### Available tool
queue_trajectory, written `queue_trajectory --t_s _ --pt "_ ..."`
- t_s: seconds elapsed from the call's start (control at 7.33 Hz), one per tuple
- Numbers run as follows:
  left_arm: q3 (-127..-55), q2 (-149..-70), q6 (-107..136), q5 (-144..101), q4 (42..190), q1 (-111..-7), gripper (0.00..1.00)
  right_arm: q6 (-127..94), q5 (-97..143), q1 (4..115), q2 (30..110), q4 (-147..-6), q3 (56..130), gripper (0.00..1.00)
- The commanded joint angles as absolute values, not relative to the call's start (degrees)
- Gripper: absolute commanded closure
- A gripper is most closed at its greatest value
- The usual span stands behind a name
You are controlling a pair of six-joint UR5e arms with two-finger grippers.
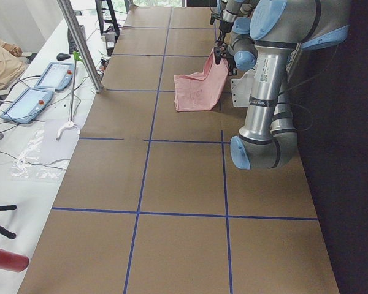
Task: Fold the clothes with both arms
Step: 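Lift the near edge with both grippers and fold it over the far edge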
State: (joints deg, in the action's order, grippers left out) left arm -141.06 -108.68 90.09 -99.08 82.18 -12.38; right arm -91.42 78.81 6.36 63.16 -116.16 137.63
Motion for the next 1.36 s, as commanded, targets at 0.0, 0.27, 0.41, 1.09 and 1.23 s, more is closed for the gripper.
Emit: queue_trajectory --t_s 0.0,0.27,0.41,1.09,1.23 --pt "-131.7 -113.6 83.6 -99.1 82.3 -17.5 1.0 -89.9 78.7 10.1 59.6 -113.1 129.2 1.0" --pt "-120.2 -114.6 79.7 -99.1 92.2 -22.3 1.0 -86.2 79.0 16.1 59.5 -98.9 115.9 1.0" --pt "-116.7 -114.6 78.4 -99.1 96.1 -23.9 1.0 -84.7 79.6 18.4 59.3 -94.8 111.8 1.0" --pt "-106.8 -114.8 77.3 -99.1 104.1 -26.9 1.0 -83.8 80.4 22.3 53.1 -87.3 96.2 1.0" --pt "-104.9 -115.0 76.0 -99.2 105.5 -29.9 1.0 -83.6 81.0 23.7 52.5 -87.3 95.1 1.0"
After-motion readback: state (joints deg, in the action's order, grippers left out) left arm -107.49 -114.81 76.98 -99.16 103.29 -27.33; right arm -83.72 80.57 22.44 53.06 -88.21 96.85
